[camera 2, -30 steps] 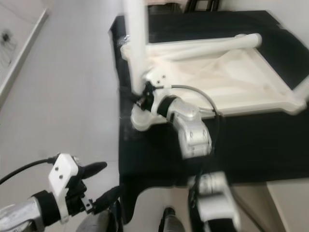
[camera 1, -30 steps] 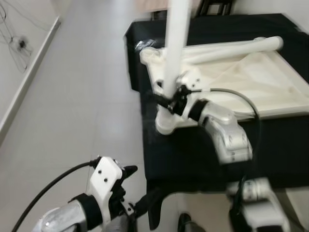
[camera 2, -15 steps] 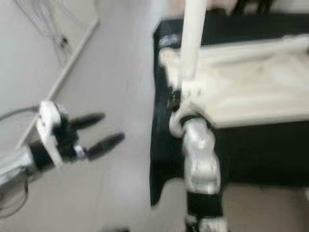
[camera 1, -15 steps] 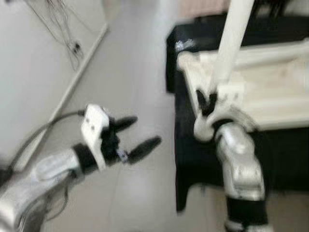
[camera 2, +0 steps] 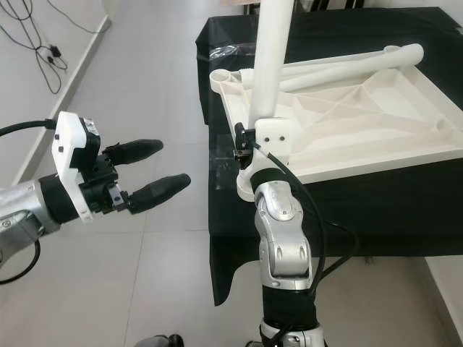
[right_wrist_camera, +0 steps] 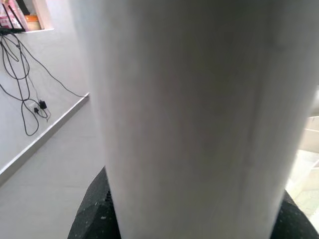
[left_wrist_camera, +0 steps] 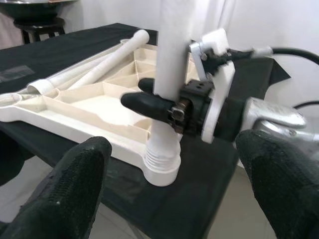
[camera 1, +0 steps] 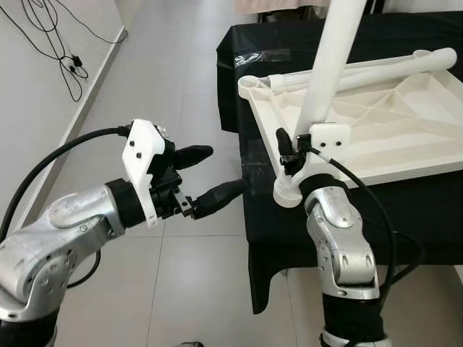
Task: Building children table
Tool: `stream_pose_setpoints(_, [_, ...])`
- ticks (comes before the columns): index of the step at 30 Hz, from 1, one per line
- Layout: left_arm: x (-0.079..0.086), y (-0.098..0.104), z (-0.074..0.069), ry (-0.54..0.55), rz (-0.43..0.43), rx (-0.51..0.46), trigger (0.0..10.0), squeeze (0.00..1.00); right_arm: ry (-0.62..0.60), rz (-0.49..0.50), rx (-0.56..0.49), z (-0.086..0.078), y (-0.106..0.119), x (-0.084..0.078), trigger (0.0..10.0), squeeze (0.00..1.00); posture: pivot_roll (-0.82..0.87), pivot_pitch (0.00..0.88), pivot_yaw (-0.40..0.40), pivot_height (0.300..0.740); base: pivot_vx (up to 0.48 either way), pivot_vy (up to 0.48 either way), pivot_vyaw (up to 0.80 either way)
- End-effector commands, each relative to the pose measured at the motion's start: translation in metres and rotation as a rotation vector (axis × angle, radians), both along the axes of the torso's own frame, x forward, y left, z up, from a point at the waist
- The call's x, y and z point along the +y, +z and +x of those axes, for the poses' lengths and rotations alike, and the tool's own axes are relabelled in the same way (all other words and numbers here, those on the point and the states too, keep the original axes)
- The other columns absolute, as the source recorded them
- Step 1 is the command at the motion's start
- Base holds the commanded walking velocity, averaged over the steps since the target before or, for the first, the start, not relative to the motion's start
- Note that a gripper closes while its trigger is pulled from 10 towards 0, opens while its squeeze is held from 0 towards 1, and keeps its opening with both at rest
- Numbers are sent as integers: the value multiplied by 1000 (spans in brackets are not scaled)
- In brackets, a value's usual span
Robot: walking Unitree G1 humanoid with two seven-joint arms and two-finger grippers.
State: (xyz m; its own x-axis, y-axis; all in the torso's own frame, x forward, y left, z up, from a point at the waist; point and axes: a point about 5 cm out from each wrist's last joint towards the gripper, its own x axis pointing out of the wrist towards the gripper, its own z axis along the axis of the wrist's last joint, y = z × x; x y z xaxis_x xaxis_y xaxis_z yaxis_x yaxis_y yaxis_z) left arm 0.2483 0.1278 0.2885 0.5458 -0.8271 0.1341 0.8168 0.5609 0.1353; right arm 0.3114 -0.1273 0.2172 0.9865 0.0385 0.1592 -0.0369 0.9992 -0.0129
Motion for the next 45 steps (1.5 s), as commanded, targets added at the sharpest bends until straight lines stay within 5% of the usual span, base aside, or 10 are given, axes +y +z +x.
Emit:
stream_pose_setpoints(1, [-2,2,2,-20,5,4,10000,0,-73,97,385,-9,-83,-16,10000,0,34,237,89,740,0,0,0])
stream_pose_setpoints(7, [-13,32,27,-74,-46,-62,10000,0,-41,109,359,-8,-80,-9,10000,0,29,225,100,740,0,0,0])
stream_pose_setpoints(13, [-38,74,62,-244,-75,-94,10000,0,-14,130,323,-7,-73,-2,10000,0,22,225,124,740,0,0,0])
stream_pose_setpoints(19, [-51,81,71,-312,-39,-98,10000,0,-2,136,313,-7,-70,2,10000,0,15,227,135,740,0,0,0])
stream_pose_setpoints(23, [-76,86,86,-390,63,-115,10000,0,32,145,287,-8,-64,9,10000,0,9,231,144,740,0,0,0])
stream_pose_setpoints(31, [-100,95,102,-396,112,-159,10000,0,62,151,261,-7,-58,15,10000,0,8,234,149,740,0,0,0])
stream_pose_setpoints(32, [-102,96,103,-390,107,-165,0,0,65,153,256,-7,-57,15,10000,0,8,234,149,740,0,0,0])
stream_pose_setpoints(45, [-113,103,101,-427,36,-220,0,0,138,79,209,5,-45,8,10000,0,11,234,139,740,0,0,0])
